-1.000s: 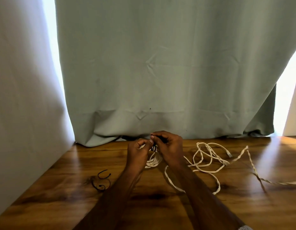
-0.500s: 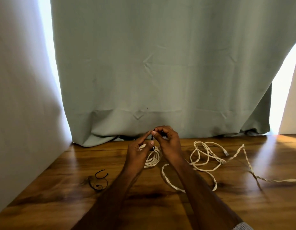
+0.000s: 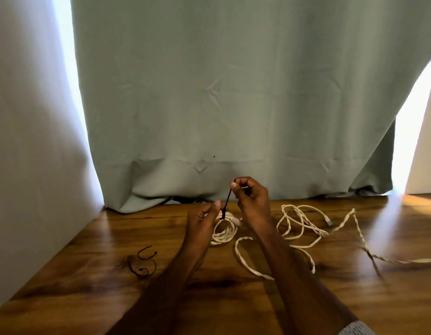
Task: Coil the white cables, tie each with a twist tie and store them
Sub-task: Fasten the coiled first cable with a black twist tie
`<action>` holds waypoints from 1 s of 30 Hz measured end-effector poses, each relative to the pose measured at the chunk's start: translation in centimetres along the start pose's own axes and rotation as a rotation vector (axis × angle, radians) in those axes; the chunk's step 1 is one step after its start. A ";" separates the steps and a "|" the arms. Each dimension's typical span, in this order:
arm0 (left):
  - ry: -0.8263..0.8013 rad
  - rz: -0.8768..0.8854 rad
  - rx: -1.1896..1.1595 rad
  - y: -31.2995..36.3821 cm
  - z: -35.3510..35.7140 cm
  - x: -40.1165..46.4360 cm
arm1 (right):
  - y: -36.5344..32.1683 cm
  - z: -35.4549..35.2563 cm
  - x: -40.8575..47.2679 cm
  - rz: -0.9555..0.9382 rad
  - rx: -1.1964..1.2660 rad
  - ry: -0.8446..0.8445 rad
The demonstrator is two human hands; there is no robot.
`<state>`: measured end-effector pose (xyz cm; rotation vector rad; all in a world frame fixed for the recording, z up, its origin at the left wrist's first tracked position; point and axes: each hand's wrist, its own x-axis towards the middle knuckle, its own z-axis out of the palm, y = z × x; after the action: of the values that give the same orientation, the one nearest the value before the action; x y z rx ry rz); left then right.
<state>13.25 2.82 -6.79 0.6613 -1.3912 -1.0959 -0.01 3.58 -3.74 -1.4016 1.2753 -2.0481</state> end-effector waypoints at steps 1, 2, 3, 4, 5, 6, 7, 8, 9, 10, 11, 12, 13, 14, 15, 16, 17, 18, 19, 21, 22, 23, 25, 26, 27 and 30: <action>0.001 0.005 0.013 -0.1 0.1 -0.1 | -0.1 -0.1 0.0 -0.007 0.000 -0.005; 0.003 0.008 0.025 -0.2 0.1 -0.1 | -0.3 -0.1 -0.1 -0.017 -0.001 -0.016; 0.002 0.010 0.032 -0.3 0.1 0.0 | -0.5 0.0 -0.2 -0.029 -0.002 -0.033; -0.003 0.013 0.041 -0.4 0.1 0.1 | -0.8 0.1 -0.2 -0.043 -0.008 -0.054; -0.014 0.017 0.051 -0.5 -0.1 0.1 | -1.0 0.2 -0.2 -0.057 -0.017 -0.079; -0.024 0.028 0.063 -0.6 -0.2 0.1 | -1.1 0.3 -0.2 -0.071 -0.030 -0.104; -0.028 0.040 0.071 -0.6 -0.3 0.1 | -1.2 0.3 -0.2 -0.079 -0.041 -0.124; -0.026 0.052 0.079 -0.7 -0.4 0.1 | -1.2 0.3 -0.1 -0.081 -0.045 -0.134; -0.023 0.063 0.085 -0.7 -0.4 0.1 | -1.2 0.3 -0.1 -0.079 -0.038 -0.133; -0.024 0.072 0.089 -0.7 -0.5 0.2 | -1.1 0.3 -0.2 -0.074 -0.029 -0.124; -0.030 0.081 0.090 -0.7 -0.5 0.1 | -1.1 0.4 -0.3 -0.068 -0.021 -0.111; -0.036 0.088 0.091 -0.6 -0.5 0.0 | -1.1 0.3 -0.4 -0.064 -0.018 -0.096; -0.044 0.095 0.097 -0.5 -0.5 0.0 | -1.1 0.4 -0.4 -0.061 -0.013 -0.081; -0.055 0.105 0.115 -0.4 -0.7 0.0 | -1.1 0.4 -0.4 -0.057 -0.007 -0.065; -0.068 0.118 0.144 -0.4 -0.9 0.0 | -1.3 0.4 -0.5 -0.051 -0.002 -0.051; -0.076 0.128 0.178 -0.4 -1.1 0.0 | -1.4 0.5 -0.6 -0.048 -0.001 -0.039; -0.082 0.135 0.210 -0.3 -1.3 0.0 | -1.5 0.5 -0.7 -0.050 -0.004 -0.028; -0.086 0.142 0.233 -0.2 -1.5 0.0 | -1.6 0.5 -0.8 -0.056 -0.008 -0.020; -0.089 0.152 0.254 -0.2 -1.7 0.0 | -1.7 0.5 -0.8 -0.065 -0.011 -0.015; -0.085 0.194 0.311 -0.1 -2.1 0.0 | -1.8 0.7 -1.1 -0.087 -0.009 -0.027; -0.074 0.215 0.348 -0.1 -2.2 -0.1 | -1.7 0.9 -1.2 -0.090 -0.007 -0.045; -0.057 0.225 0.386 -0.2 -2.4 -0.2 | -1.6 1.1 -1.4 -0.085 -0.006 -0.074; -0.034 0.221 0.457 -0.4 -2.8 -0.3 | -1.3 1.4 -1.7 -0.064 0.005 -0.155; -0.035 0.214 0.477 -0.5 -3.0 -0.4 | -1.1 1.5 -1.7 -0.050 0.016 -0.193; -0.036 0.205 0.476 -0.4 -3.2 -0.3 | -1.0 1.5 -1.7 -0.044 0.034 -0.224; 0.001 0.167 0.414 -0.2 -3.9 0.2 | -0.4 0.9 -1.7 -0.039 0.057 -0.314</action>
<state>16.96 1.66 -7.42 0.8223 -1.6584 -0.6792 1.64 4.57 -4.24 -1.6530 1.0565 -1.7827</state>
